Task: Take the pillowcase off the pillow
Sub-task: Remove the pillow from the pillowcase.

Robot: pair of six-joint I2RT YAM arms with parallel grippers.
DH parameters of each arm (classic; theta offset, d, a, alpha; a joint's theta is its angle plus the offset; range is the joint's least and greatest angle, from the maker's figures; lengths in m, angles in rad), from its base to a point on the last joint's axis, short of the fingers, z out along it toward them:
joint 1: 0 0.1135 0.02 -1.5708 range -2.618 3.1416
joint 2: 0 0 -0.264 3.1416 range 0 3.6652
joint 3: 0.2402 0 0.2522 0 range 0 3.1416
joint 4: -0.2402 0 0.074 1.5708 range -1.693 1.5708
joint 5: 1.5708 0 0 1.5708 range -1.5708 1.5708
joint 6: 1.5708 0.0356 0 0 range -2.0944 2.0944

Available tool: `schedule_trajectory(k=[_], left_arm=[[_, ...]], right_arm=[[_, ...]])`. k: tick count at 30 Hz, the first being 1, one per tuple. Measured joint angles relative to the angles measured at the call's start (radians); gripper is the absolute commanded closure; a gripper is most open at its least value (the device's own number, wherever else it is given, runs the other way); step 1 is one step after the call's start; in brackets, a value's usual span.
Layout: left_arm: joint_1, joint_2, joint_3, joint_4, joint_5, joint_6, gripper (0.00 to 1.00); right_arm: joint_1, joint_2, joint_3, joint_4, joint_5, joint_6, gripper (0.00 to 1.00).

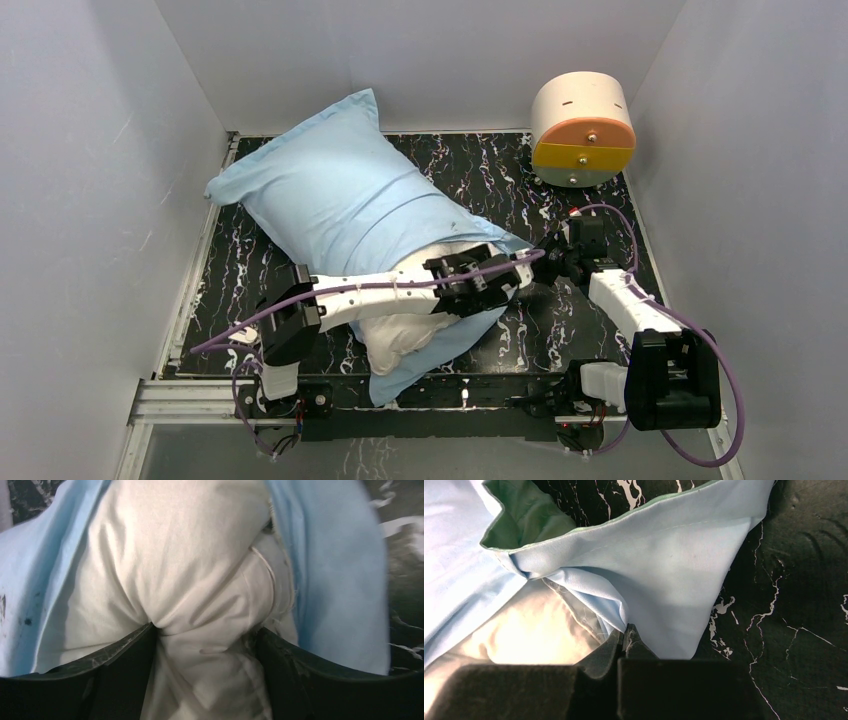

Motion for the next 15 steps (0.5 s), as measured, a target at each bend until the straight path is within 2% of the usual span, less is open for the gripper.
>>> schedule_trajectory(k=[2, 4, 8, 15], left_arm=[[-0.010, -0.011, -0.089, 0.082, -0.104, 0.016, 0.70], [-0.011, -0.025, -0.152, 0.136, -0.173, 0.030, 1.00], [-0.008, -0.074, -0.177, 0.181, -0.225, 0.027, 1.00], [0.021, -0.230, -0.182, 0.168, -0.192, -0.037, 1.00]], right_arm=[[0.000, -0.001, 0.000, 0.000, 0.003, 0.004, 1.00], [0.000, -0.005, 0.000, -0.002, 0.011, 0.006, 1.00], [-0.006, -0.009, 0.019, -0.022, 0.025, 0.003, 1.00], [-0.008, 0.022, 0.089, -0.043, 0.034, -0.014, 1.00]])
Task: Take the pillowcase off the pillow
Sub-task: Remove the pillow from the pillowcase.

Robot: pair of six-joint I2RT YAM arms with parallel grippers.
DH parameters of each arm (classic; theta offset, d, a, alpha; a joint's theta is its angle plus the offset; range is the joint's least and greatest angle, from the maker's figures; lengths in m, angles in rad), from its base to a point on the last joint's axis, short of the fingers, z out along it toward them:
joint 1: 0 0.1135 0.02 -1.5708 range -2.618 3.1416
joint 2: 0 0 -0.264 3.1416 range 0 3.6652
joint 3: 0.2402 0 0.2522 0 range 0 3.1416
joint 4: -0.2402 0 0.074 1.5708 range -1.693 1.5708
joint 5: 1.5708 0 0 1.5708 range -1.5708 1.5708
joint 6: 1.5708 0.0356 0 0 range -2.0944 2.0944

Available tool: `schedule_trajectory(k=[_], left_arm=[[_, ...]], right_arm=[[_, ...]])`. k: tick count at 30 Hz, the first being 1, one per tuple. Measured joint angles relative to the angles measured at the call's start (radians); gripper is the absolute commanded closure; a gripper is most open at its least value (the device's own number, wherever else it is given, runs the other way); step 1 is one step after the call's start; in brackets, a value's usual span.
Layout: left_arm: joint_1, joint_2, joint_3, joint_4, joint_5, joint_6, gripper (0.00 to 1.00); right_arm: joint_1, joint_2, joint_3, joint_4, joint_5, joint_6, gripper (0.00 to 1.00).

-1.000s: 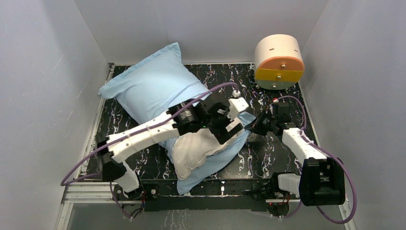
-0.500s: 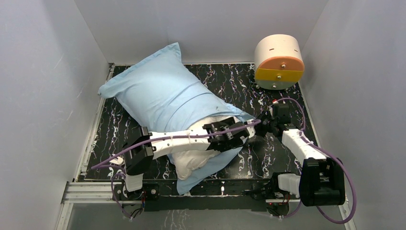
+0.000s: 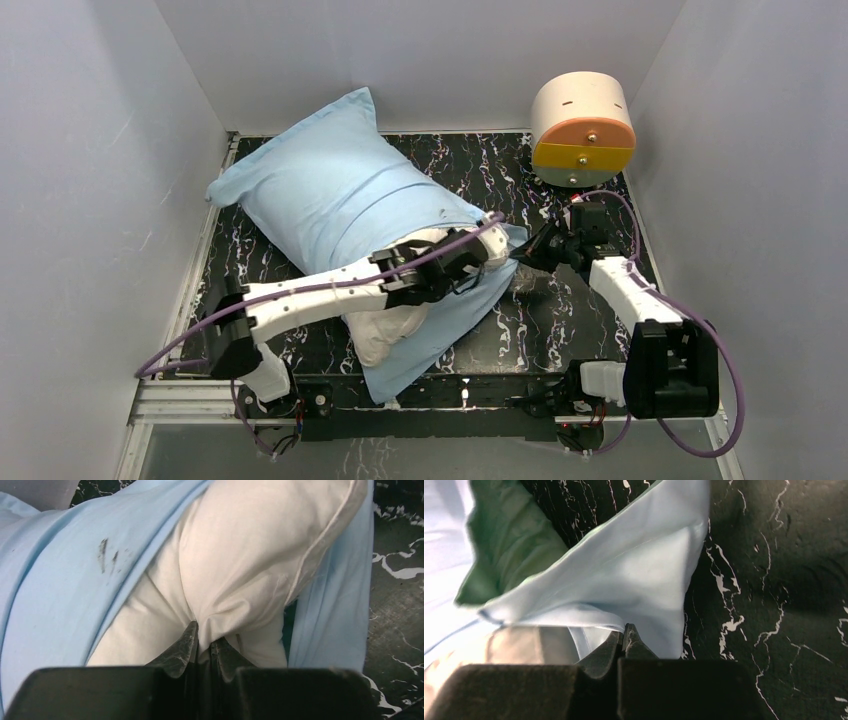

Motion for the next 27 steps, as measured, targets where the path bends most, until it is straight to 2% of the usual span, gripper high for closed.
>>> schedule_trajectory(k=[5, 8, 10, 13, 14, 15, 17, 19, 20, 21, 24, 27], left_arm=[[0.066, -0.171, -0.032, -0.022, 0.084, -0.091, 1.00], [0.093, -0.266, -0.111, -0.020, 0.133, -0.154, 1.00], [0.099, -0.287, -0.129, -0.039, 0.165, -0.200, 1.00], [0.108, -0.288, -0.129, -0.044, 0.209, -0.249, 1.00], [0.109, -0.288, -0.129, -0.058, 0.230, -0.268, 1.00], [0.110, -0.288, -0.129, -0.070, 0.240, -0.280, 1.00], [0.115, -0.287, -0.125, -0.073, 0.253, -0.303, 1.00], [0.122, -0.287, -0.120, -0.064, 0.282, -0.312, 1.00], [0.130, -0.286, -0.111, -0.060, 0.312, -0.314, 1.00], [0.132, -0.288, -0.108, -0.069, 0.343, -0.310, 1.00], [0.138, -0.314, -0.108, -0.113, 0.415, -0.304, 1.00], [0.143, -0.373, -0.113, -0.164, 0.494, -0.302, 1.00]], right_arm=[[0.002, 0.092, 0.044, 0.050, -0.059, 0.005, 1.00], [0.003, 0.142, 0.087, 0.074, -0.149, 0.009, 0.91], [0.003, 0.164, 0.108, 0.105, -0.214, 0.008, 0.79], [-0.014, 0.153, 0.138, 0.072, -0.227, -0.041, 0.42], [-0.028, 0.118, 0.140, 0.042, -0.216, -0.067, 0.38], [-0.035, 0.084, 0.135, 0.033, -0.227, -0.082, 0.36], [-0.038, -0.019, 0.094, 0.036, -0.353, -0.129, 0.33], [0.012, -0.080, -0.044, 0.107, -0.410, -0.090, 0.30], [0.086, -0.031, -0.095, 0.166, -0.405, -0.027, 0.30], [0.102, -0.011, -0.091, 0.183, -0.405, -0.020, 0.30], [0.154, 0.173, 0.023, 0.267, -0.401, 0.000, 0.43], [0.184, 0.286, 0.094, 0.346, -0.377, 0.050, 0.50]])
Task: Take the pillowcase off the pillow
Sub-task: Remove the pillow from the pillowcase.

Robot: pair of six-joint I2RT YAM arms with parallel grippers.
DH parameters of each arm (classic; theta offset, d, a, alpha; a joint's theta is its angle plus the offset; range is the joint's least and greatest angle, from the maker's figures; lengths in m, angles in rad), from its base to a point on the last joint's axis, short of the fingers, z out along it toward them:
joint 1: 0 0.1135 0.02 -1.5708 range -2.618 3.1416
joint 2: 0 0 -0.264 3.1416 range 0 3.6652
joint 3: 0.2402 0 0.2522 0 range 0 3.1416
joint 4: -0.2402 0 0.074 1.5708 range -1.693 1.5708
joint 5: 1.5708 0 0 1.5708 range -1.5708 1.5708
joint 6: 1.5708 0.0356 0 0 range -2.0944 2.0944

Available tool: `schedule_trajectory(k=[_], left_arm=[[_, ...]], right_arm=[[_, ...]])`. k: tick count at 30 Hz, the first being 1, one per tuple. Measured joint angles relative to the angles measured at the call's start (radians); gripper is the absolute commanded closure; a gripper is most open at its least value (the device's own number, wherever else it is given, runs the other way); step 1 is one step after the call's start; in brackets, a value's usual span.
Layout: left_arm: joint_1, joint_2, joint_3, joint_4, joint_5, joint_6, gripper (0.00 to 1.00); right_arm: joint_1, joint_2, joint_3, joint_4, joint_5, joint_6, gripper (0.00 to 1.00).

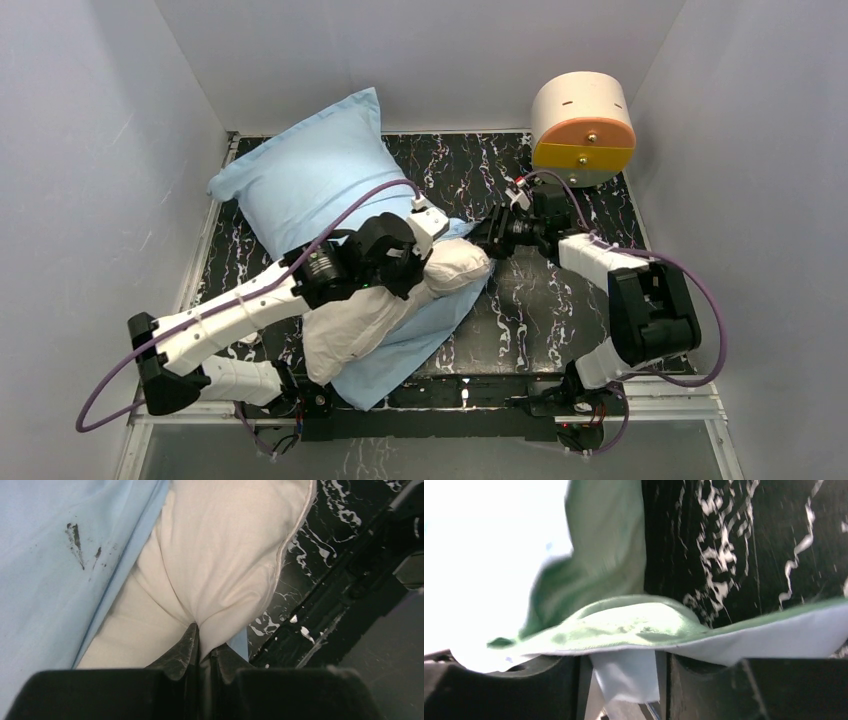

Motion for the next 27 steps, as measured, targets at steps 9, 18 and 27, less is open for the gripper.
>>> schedule_trajectory(k=[9, 18, 27], left_arm=[[0.013, -0.102, -0.016, 0.029, 0.160, -0.003, 1.00], [-0.001, -0.086, -0.033, 0.075, 0.028, -0.060, 1.00], [-0.005, 0.047, -0.028, 0.162, -0.004, -0.109, 1.00]], right_arm=[[0.052, 0.220, 0.264, 0.023, 0.035, 0.083, 0.44], [0.053, -0.105, 0.186, -0.294, 0.426, -0.095, 0.25], [0.037, -0.665, 0.020, -0.584, 0.761, -0.098, 0.13]])
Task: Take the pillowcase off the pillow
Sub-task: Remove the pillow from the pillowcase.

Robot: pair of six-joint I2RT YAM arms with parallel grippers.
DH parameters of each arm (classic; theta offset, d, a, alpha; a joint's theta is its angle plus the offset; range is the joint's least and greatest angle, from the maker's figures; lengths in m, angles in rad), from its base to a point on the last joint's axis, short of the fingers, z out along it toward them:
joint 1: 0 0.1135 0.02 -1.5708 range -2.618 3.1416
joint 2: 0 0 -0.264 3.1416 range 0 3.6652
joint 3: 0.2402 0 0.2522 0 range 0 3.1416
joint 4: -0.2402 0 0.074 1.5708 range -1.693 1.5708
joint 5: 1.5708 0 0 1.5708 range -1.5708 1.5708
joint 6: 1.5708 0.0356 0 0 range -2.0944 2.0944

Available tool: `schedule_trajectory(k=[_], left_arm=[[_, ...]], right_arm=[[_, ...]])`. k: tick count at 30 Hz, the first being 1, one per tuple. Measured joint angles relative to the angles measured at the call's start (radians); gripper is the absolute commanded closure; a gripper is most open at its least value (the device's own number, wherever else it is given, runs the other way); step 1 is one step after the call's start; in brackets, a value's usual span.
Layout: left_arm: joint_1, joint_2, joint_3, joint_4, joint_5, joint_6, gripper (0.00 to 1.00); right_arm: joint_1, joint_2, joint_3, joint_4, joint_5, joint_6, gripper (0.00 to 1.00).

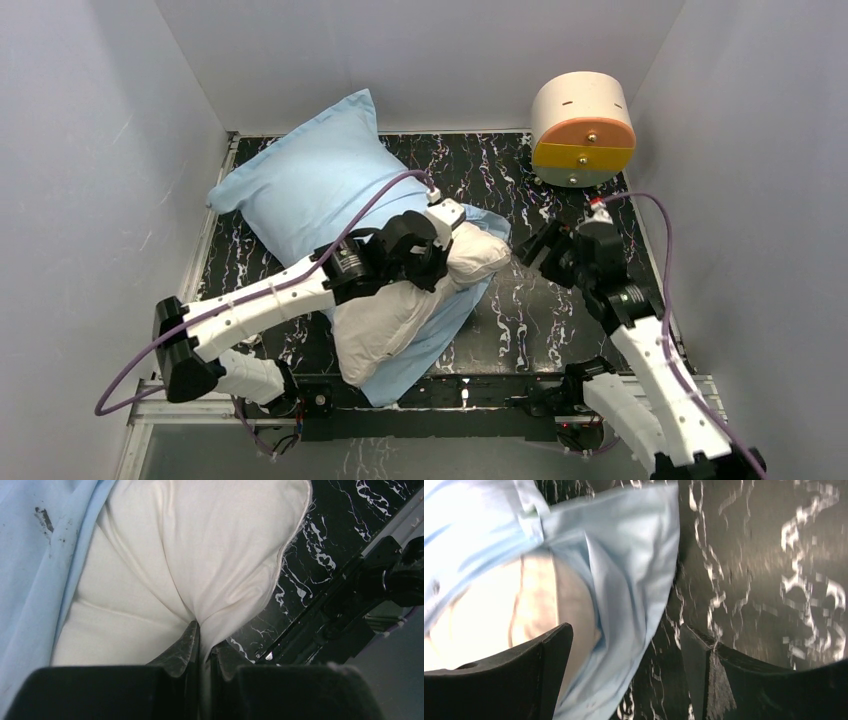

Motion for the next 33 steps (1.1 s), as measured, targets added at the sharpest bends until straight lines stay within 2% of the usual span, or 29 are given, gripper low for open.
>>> schedule_trajectory(k=[2, 4, 5, 8, 13, 17, 22, 27, 29, 33], left_arm=[[0.006, 0.049, 0.025, 0.017, -0.003, -0.010, 1.00], [0.021, 0.100, 0.058, 0.029, -0.001, -0.023, 0.92], [0.032, 0.122, 0.075, 0.035, 0.008, -0.033, 0.81], [0.086, 0.211, 0.152, 0.059, 0.084, -0.064, 0.35], [0.143, 0.422, 0.499, 0.047, 0.222, -0.063, 0.04], [0.143, 0.359, 0.507, 0.014, 0.169, -0.034, 0.02], [0.141, 0.068, 0.275, -0.035, -0.043, -0.018, 0.02], [0.145, -0.226, 0.003, -0.132, -0.299, -0.091, 0.02], [0.145, -0.284, -0.076, -0.163, -0.353, -0.141, 0.02], [0.145, -0.399, -0.239, -0.204, -0.419, -0.235, 0.02]], right_arm=[[0.000, -0.120, -0.071, -0.057, -0.012, 0.034, 0.13], [0.000, -0.260, -0.148, -0.100, -0.038, 0.089, 0.13], [0.000, -0.312, -0.173, -0.113, -0.047, 0.111, 0.13], [0.000, -0.472, -0.231, -0.156, -0.050, 0.196, 0.10], [0.000, -0.620, -0.273, -0.160, -0.038, 0.326, 0.08], [0.000, -0.586, -0.286, -0.148, -0.087, 0.353, 0.07], [0.000, -0.450, -0.306, -0.142, -0.211, 0.301, 0.01], [0.019, -0.335, -0.526, 0.238, -0.535, 0.368, 0.01], [0.051, -0.267, -0.545, 0.293, -0.566, 0.369, 0.01], [0.153, -0.109, -0.547, 0.549, -0.573, 0.380, 0.01]])
